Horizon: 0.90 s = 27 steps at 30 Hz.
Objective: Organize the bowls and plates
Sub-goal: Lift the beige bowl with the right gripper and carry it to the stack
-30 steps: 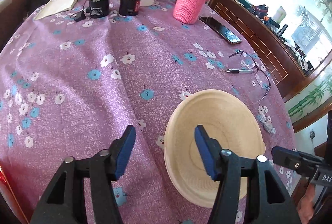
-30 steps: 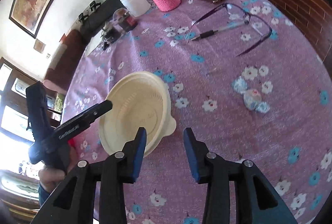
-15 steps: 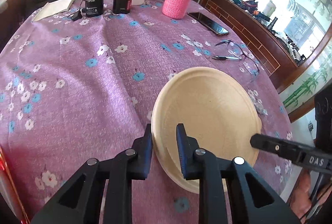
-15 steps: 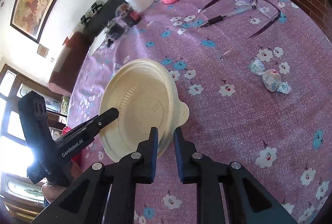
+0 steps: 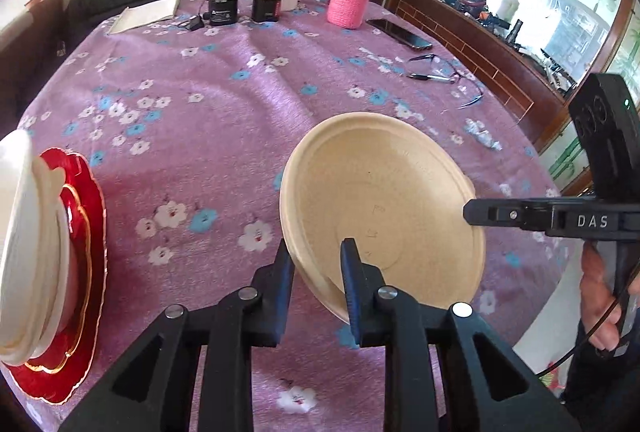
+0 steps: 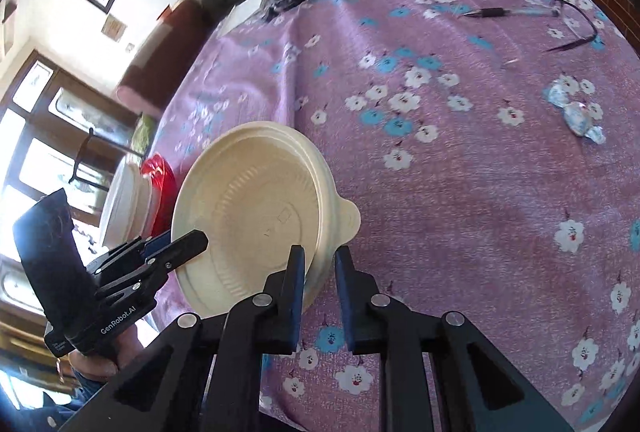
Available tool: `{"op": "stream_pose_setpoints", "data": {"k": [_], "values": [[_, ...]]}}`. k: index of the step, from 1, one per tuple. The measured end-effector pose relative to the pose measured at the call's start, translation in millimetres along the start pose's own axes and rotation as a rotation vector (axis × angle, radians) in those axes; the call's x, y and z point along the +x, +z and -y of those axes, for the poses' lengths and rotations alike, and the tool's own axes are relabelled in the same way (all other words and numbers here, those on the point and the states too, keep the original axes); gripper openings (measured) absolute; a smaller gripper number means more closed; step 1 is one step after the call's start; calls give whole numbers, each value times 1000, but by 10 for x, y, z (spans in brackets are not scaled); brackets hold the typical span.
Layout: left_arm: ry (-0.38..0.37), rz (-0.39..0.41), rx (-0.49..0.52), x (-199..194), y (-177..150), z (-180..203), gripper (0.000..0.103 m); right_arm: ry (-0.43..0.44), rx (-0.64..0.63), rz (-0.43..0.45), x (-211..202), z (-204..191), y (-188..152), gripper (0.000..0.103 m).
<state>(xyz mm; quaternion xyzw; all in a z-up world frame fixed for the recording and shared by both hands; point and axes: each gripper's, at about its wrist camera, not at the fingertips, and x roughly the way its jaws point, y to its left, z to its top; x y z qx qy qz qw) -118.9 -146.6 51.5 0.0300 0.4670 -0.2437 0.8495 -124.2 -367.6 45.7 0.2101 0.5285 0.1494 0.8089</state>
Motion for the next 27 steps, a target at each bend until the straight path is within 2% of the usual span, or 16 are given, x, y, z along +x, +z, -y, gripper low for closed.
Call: {"op": "stream_pose_setpoints", "data": {"k": [2, 4, 6, 9, 11, 16, 27], "values": [[25, 10, -3, 26, -22, -33, 27, -37, -16, 19, 41, -46, -15, 17], [44, 27, 1, 63, -26, -53, 37, -85, -41, 52, 55, -102, -30, 17], [58, 36, -7, 122, -16, -78, 38, -110, -49, 75, 66, -126, -48, 17], [64, 49, -10, 183, -21, -73, 35, -113, -36, 86, 97, -119, -75, 17], [67, 65, -2, 193, -37, -28, 23, -126, -37, 102, 115, -133, -113, 17], [144, 117, 46, 144, -79, 97, 23, -168, -52, 142, 135, -209, -146, 16], [185, 145, 38, 31, -133, 21, 23, -166, -58, 156, 116, -365, -157, 16]]}}
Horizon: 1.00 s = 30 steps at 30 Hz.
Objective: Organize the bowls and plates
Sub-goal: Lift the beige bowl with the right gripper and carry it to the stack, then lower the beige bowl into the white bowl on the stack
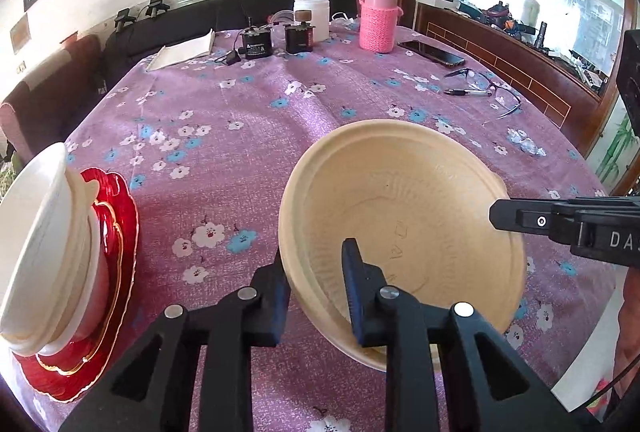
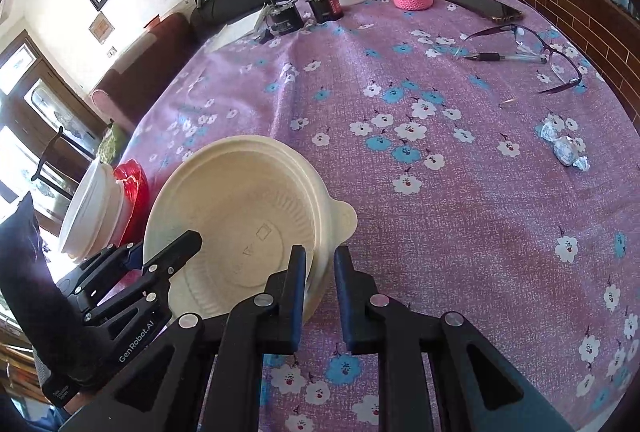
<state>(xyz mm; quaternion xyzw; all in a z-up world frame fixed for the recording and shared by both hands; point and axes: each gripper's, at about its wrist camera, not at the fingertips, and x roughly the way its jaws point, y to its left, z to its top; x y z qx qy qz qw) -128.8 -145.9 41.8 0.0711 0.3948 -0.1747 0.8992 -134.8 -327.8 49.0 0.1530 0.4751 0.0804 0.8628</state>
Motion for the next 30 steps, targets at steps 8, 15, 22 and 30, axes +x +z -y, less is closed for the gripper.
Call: {"op": "stream_pose_setpoints", "data": {"k": [8, 15, 22, 30], "values": [[19, 19, -8, -72, -35, -81, 23, 2, -9, -2, 9, -118, -16, 16], [38, 41, -12, -128, -53, -136, 23, -4, -25, -1, 26, -220, -15, 16], [41, 57, -18, -175, -52, -182, 23, -10, -41, 4, 13, -292, -6, 16], [46, 78, -18, -240, -57, -199, 23, -16, -51, 11, -13, -358, 2, 16]]}}
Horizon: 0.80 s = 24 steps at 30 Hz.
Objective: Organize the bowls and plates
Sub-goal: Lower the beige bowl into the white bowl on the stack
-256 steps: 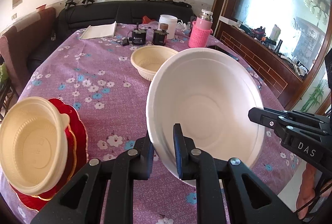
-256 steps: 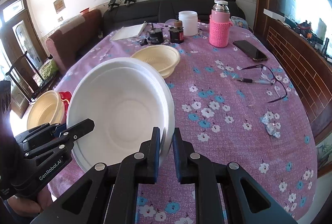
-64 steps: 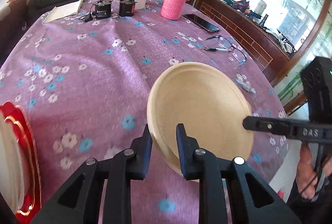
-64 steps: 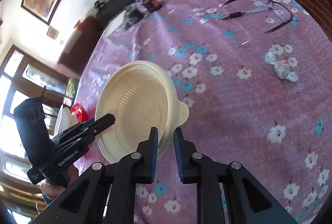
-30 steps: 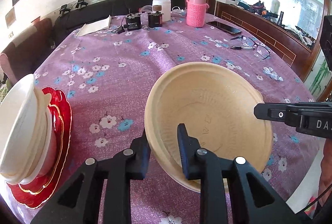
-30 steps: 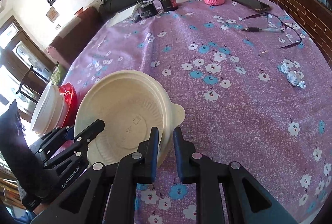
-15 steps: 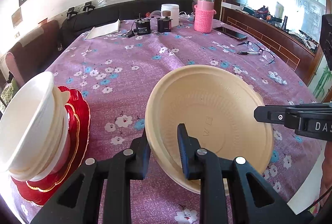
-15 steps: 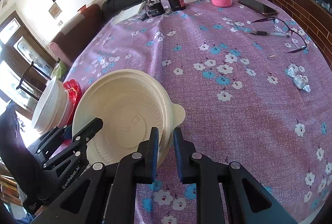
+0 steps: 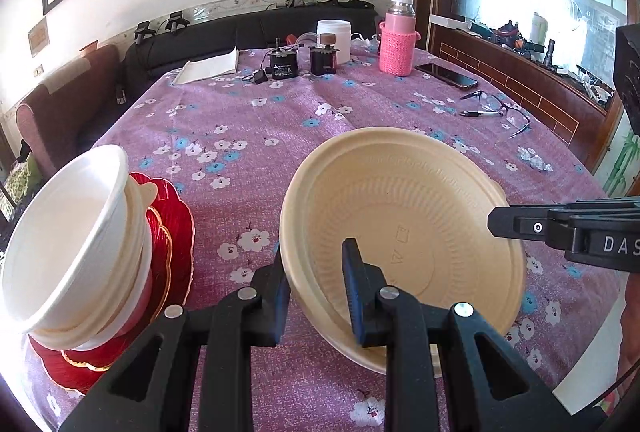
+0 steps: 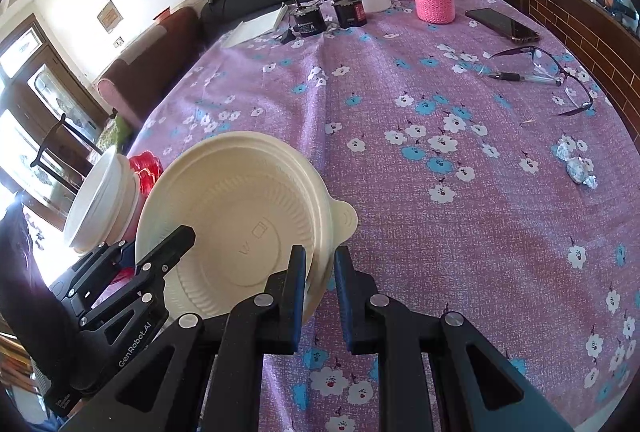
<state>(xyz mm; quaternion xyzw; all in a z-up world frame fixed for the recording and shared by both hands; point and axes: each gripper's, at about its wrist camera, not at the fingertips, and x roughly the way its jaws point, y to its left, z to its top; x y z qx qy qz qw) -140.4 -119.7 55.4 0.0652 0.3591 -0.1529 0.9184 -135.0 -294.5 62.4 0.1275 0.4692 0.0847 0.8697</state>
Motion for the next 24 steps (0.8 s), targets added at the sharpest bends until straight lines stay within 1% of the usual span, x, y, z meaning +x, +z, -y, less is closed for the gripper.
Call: {"op": "stream_pose_setpoints", "data": {"k": [24], "values": [[31, 80, -23, -282, 98, -140, 23, 2, -67, 58, -172, -305, 149, 16]]}}
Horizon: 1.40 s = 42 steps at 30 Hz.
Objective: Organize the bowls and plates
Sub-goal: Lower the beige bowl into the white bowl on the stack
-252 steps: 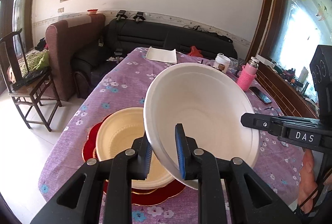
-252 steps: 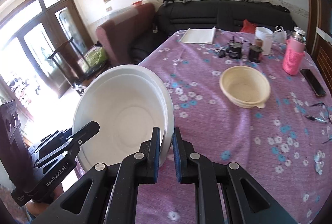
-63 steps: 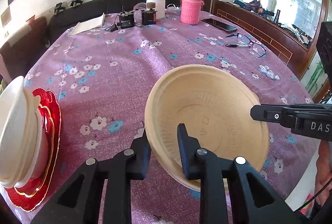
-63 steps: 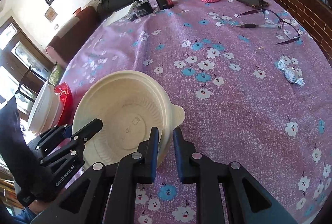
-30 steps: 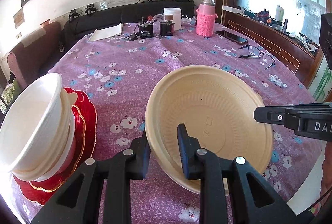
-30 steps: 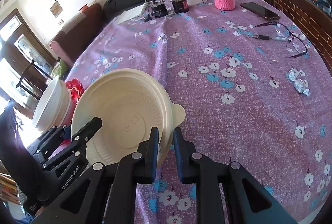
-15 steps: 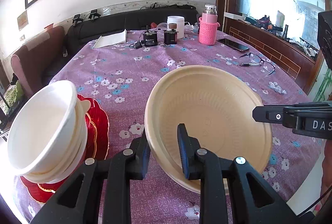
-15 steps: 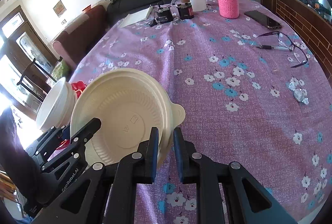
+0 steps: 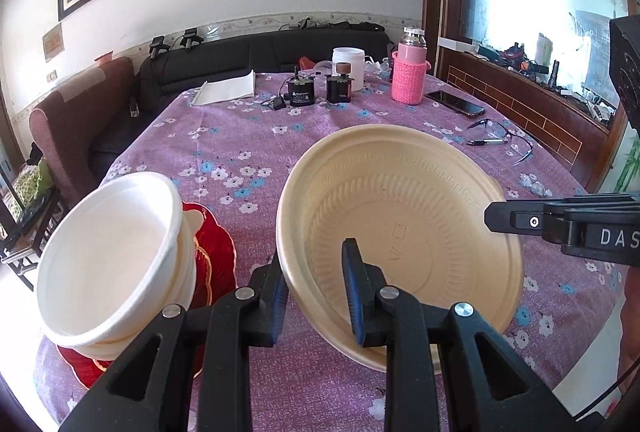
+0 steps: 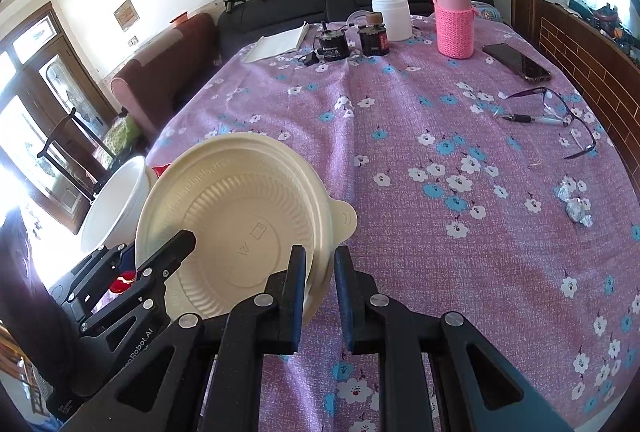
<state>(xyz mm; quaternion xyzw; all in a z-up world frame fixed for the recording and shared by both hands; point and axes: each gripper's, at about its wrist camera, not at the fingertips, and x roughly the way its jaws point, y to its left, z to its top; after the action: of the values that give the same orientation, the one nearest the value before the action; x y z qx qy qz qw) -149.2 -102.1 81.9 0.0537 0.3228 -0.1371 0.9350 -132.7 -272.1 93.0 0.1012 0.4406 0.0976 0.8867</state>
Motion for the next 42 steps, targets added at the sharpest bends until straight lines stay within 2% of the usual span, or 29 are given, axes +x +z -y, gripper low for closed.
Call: {"op": "stream_pose_setpoints", "data": {"k": [7, 18, 34, 42], "values": [[32, 50, -26, -188, 116, -163, 23, 35, -36, 19, -77, -168, 114, 16], [120, 119, -95, -503, 236, -596, 27, 111, -116, 74, -176, -698, 369, 16], [233, 124, -219, -739, 123, -1338, 27, 234, -213, 29, 88, -1480, 638, 17], [253, 96, -261, -686, 25, -1538, 27, 241, -238, -18, 321, -1712, 632, 17]]}}
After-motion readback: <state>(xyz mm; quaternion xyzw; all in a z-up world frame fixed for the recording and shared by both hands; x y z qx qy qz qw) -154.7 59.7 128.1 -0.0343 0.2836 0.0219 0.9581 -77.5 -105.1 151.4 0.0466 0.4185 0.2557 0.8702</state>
